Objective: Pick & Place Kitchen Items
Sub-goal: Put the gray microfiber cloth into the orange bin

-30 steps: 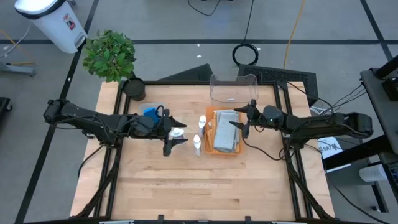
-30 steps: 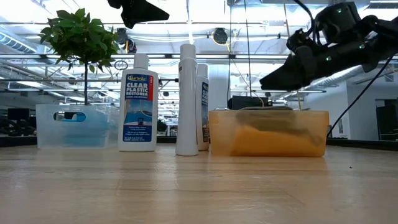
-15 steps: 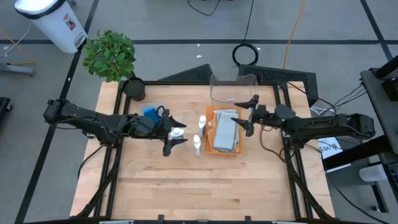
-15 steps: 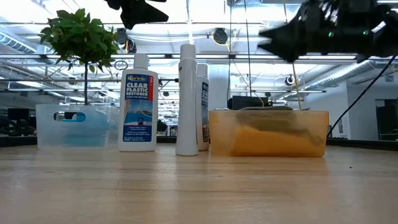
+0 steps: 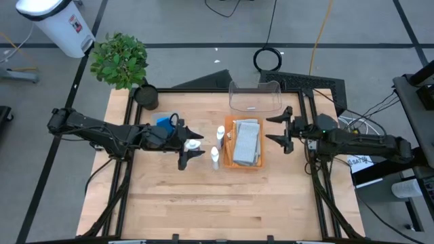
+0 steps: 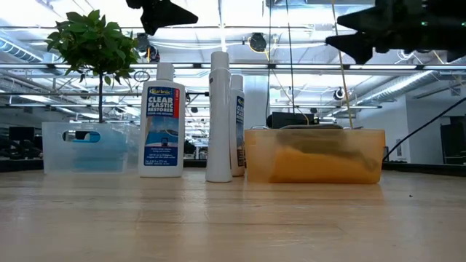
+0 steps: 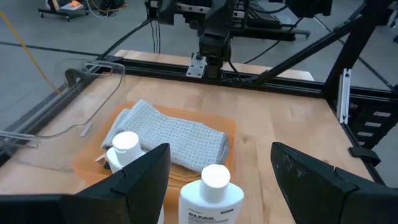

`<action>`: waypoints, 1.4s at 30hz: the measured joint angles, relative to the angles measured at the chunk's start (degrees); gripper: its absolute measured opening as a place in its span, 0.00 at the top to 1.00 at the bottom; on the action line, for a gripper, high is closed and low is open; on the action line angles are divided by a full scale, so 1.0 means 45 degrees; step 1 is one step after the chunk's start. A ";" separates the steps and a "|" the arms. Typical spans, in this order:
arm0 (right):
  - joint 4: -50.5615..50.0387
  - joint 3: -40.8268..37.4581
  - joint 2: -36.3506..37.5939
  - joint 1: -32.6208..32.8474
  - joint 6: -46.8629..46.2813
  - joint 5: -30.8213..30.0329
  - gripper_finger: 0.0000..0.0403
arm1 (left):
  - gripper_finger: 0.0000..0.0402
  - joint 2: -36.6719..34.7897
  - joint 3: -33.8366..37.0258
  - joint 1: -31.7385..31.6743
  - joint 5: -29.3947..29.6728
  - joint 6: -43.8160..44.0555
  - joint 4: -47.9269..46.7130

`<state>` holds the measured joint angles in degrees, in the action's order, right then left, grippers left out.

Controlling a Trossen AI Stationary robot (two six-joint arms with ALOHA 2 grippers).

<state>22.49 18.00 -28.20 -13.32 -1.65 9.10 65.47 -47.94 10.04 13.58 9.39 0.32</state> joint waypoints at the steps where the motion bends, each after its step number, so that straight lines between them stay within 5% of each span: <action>1: -0.0441 0.0000 0.0296 0.0000 -0.0093 -0.0001 0.28 | 0.30 0.0000 0.0000 0.0000 0.0000 0.0000 0.0049; 17: -0.5028 0.0000 0.2650 0.0100 -0.2195 0.0712 0.32 | 0.30 0.0000 0.0000 0.0000 0.0000 -0.0057 0.0087; 42: -0.4235 0.0000 0.2646 0.2322 -0.2811 0.0624 0.54 | 0.30 -0.0005 0.0000 0.0000 0.0005 -0.1144 0.0284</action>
<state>3.44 18.00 -16.30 -2.87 -14.30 11.91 65.45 -47.94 10.04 13.60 4.24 1.60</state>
